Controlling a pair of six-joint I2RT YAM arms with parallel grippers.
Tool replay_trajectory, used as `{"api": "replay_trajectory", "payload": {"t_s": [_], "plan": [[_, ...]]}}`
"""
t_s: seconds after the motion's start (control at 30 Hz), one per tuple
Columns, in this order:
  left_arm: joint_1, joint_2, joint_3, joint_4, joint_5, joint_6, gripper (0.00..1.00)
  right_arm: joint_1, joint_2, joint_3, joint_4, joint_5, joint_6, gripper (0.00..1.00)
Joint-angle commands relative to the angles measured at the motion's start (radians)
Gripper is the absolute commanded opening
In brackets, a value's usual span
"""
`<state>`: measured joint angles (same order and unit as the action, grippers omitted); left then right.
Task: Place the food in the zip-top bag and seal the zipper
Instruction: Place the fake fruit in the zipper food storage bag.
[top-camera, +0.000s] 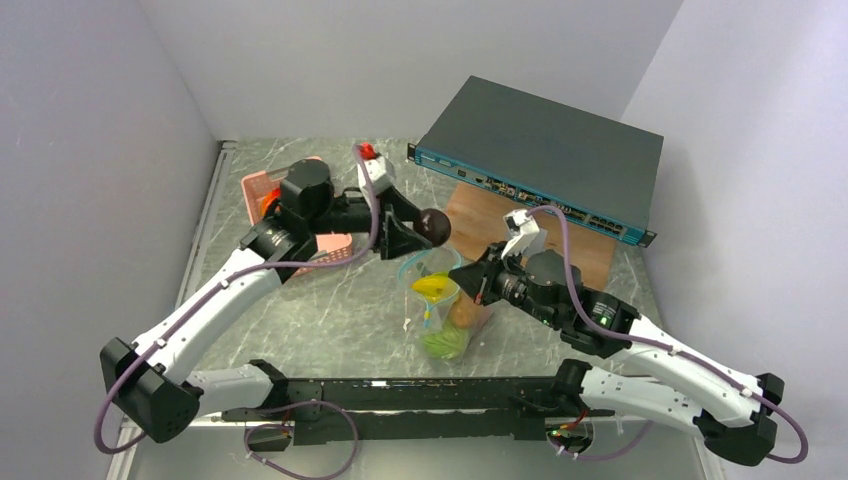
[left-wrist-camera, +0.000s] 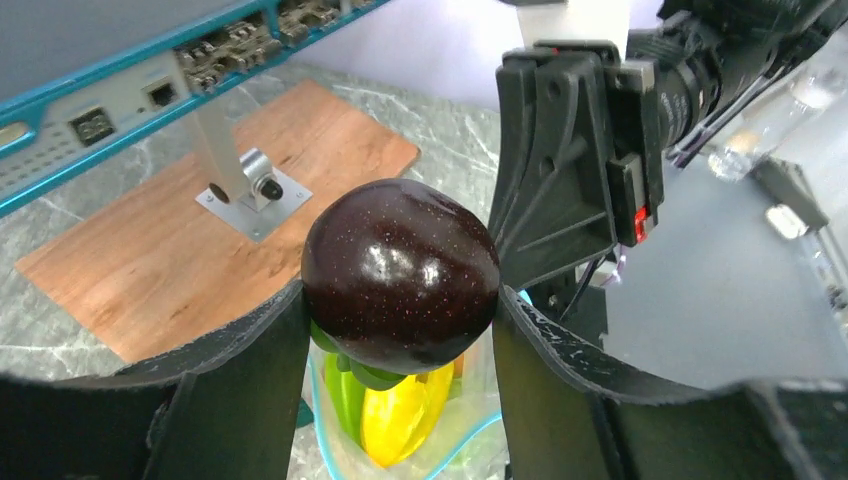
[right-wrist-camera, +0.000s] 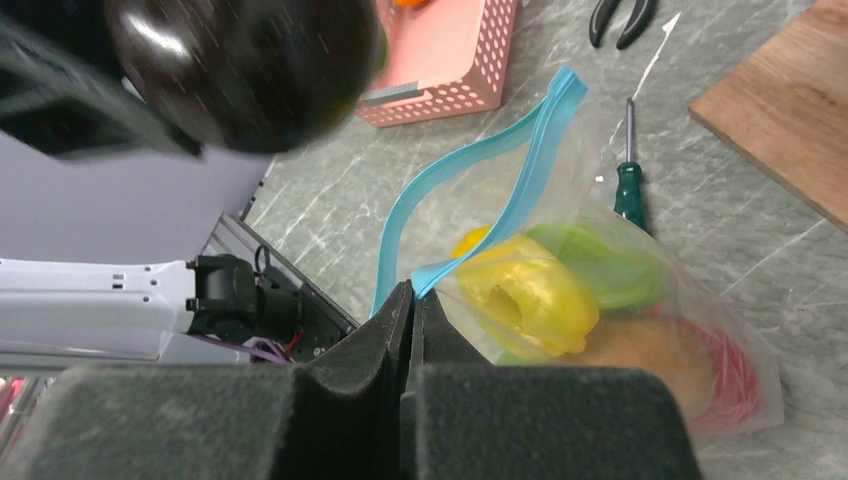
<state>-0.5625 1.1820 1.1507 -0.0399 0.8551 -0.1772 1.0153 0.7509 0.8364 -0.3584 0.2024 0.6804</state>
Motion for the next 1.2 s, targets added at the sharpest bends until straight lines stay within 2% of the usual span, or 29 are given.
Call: {"api": "replay_trajectory", "payload": {"t_s": [0.0,0.33,0.6,0.83,0.97,1.03,1.17], "plan": [[-0.096,0.022,0.076,-0.201,-0.125,0.258,0.51,0.003,-0.051,0.029,0.068,0.045,-0.01,0.0],[-0.162,0.114,0.14,-0.364,-0.104,0.386,0.53,0.004,-0.132,0.005,0.055,0.121,-0.006,0.0],[-0.232,0.184,0.178,-0.464,-0.103,0.45,0.54,0.003,-0.133,0.003,0.049,0.125,-0.006,0.0],[-0.279,0.222,0.195,-0.517,-0.115,0.477,0.67,0.004,-0.127,-0.015,0.059,0.107,0.004,0.0],[-0.315,0.243,0.204,-0.549,-0.113,0.496,0.81,0.003,-0.117,-0.017,0.064,0.097,0.003,0.0],[-0.33,0.234,0.193,-0.54,-0.15,0.496,0.92,0.004,-0.109,-0.017,0.062,0.085,0.005,0.0],[-0.337,0.192,0.17,-0.508,-0.253,0.485,0.97,0.002,-0.107,-0.029,0.073,0.067,0.013,0.0]]}}
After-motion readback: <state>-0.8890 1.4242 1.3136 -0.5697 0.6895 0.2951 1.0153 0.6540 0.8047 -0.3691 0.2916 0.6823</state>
